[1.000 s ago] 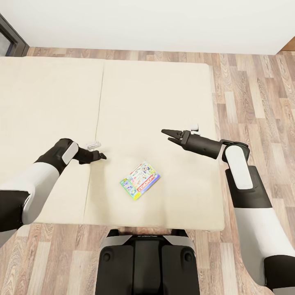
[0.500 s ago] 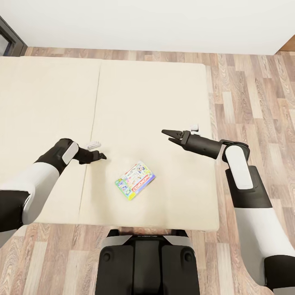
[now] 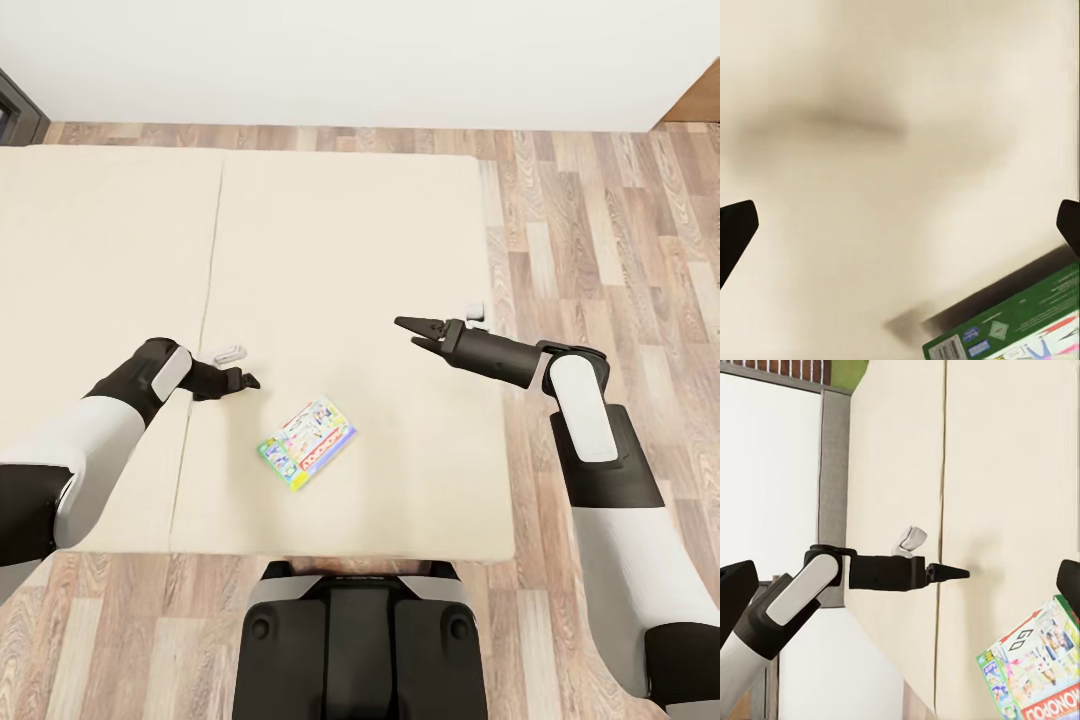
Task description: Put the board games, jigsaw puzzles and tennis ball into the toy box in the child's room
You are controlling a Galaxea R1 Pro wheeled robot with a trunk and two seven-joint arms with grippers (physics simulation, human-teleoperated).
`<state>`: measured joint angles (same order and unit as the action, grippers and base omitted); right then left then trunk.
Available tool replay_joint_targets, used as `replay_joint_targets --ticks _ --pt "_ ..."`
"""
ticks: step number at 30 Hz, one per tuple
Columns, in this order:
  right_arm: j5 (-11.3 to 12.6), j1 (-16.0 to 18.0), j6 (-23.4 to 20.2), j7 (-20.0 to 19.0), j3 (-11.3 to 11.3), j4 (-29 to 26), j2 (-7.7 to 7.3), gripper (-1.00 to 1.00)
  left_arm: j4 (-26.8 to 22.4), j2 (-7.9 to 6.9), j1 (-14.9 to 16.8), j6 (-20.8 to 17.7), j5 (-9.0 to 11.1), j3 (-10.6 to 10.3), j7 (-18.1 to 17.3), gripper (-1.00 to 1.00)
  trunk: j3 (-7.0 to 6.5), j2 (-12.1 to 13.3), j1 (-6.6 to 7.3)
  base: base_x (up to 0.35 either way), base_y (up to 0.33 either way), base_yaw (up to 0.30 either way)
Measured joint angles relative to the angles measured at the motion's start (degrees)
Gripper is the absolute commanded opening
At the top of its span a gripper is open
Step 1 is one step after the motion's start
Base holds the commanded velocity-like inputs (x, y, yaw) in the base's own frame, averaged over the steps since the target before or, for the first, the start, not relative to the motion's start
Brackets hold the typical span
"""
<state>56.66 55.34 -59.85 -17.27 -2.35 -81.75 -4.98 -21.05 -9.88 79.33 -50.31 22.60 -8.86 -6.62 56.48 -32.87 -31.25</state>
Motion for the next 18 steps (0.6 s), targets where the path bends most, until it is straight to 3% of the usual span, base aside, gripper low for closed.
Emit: replay_joint_targets --ticks 18 --pt "0.0 0.0 -0.1 0.8 0.0 0.0 0.06 1.00 0.0 0.00 0.0 0.0 0.0 0.0 0.0 1.00 -0.03 0.0 0.00 0.000 -0.009 -0.003"
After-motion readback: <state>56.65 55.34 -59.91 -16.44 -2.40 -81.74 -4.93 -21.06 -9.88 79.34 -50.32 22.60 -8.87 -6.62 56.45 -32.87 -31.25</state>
